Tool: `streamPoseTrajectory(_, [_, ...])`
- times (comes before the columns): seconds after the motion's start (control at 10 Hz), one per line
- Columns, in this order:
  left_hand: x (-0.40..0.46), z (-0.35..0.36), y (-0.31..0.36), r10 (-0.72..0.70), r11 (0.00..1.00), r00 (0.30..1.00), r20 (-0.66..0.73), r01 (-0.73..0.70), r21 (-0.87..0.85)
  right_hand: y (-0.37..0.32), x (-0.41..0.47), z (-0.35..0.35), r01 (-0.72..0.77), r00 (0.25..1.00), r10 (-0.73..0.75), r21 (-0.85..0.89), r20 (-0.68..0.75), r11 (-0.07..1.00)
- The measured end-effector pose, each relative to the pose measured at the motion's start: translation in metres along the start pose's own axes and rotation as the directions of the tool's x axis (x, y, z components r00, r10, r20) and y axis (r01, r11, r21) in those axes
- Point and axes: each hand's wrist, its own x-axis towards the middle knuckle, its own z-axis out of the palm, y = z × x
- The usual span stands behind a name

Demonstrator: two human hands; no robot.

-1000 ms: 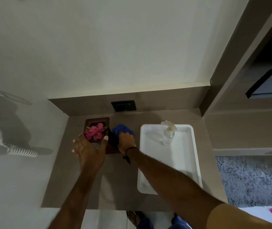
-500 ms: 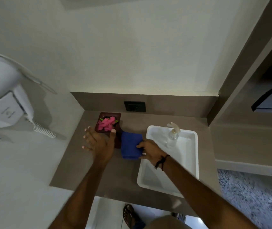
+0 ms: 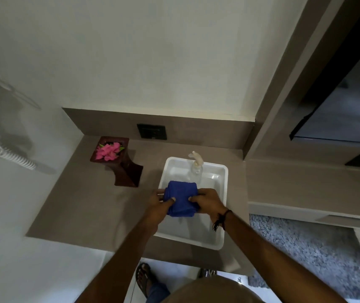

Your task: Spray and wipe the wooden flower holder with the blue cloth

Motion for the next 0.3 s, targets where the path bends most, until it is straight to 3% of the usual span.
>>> streamPoseTrajectory(0.1, [0.003,0.026,-0.009,0.034,0.98,0.999,0.003,-0.034,0.198,0.018,0.004,-0.009,0.055,0.99,-0.097,-0.354,-0.102,0.934])
streamPoseTrajectory(0.2, [0.006,0.033,-0.018,0.07,0.913,0.997,0.017,-0.071,0.403,0.03,0.006,-0.012,0.041,0.984,-0.126,-0.518,-0.129,0.854])
streamPoseTrajectory(0.3, [0.009,0.037,-0.017,0.099,0.843,0.992,0.073,-0.123,0.524,0.036,0.01,-0.02,0.054,0.977,-0.163,-0.576,-0.14,0.816])
